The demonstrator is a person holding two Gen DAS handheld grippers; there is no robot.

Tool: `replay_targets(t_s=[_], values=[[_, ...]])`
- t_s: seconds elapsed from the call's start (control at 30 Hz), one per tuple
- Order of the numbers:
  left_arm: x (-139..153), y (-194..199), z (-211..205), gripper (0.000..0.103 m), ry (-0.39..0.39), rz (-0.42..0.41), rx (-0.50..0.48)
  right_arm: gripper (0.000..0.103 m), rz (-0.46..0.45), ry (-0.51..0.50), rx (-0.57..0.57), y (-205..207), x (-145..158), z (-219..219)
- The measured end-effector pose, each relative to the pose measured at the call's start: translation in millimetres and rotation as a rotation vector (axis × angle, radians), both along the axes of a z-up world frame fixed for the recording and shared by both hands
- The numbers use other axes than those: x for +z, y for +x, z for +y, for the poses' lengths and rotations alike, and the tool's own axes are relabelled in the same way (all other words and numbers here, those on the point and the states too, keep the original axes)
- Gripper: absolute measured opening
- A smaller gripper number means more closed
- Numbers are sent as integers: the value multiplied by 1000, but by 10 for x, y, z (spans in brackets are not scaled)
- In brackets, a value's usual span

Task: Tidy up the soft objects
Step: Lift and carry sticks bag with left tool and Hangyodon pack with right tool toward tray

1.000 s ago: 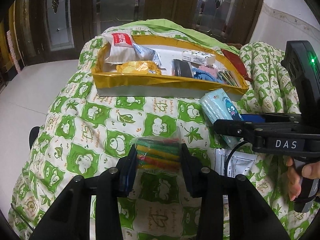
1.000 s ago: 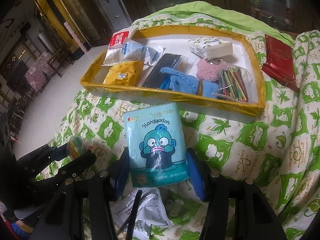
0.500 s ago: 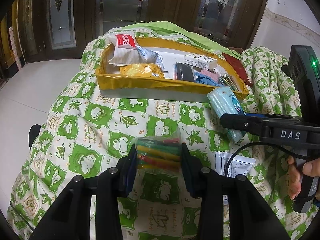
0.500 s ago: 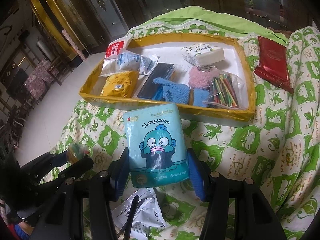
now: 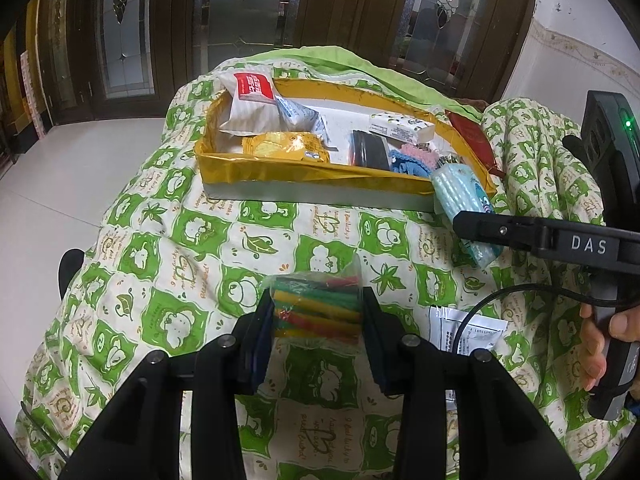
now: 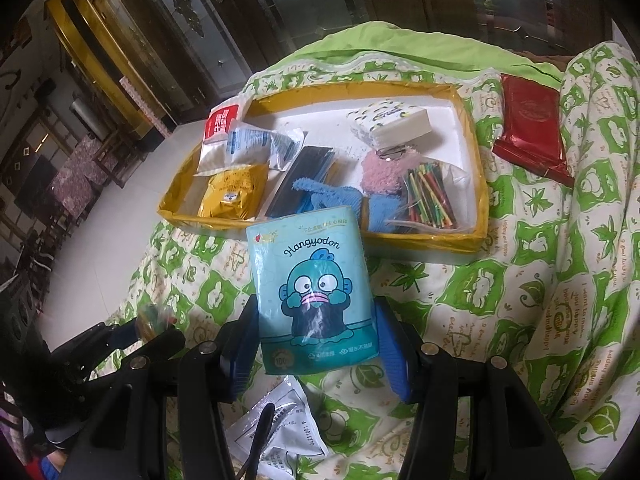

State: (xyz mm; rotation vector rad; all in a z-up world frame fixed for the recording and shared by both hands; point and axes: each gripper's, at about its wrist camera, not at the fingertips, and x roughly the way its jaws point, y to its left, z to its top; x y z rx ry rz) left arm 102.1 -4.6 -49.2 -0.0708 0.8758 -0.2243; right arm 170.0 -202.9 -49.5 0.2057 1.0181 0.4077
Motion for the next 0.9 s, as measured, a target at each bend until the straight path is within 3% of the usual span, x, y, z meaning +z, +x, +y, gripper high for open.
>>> replay_targets(t_s=[0.9], values=[[334, 252, -241, 39, 37, -52, -42, 59, -14, 51, -54, 103, 116, -213]])
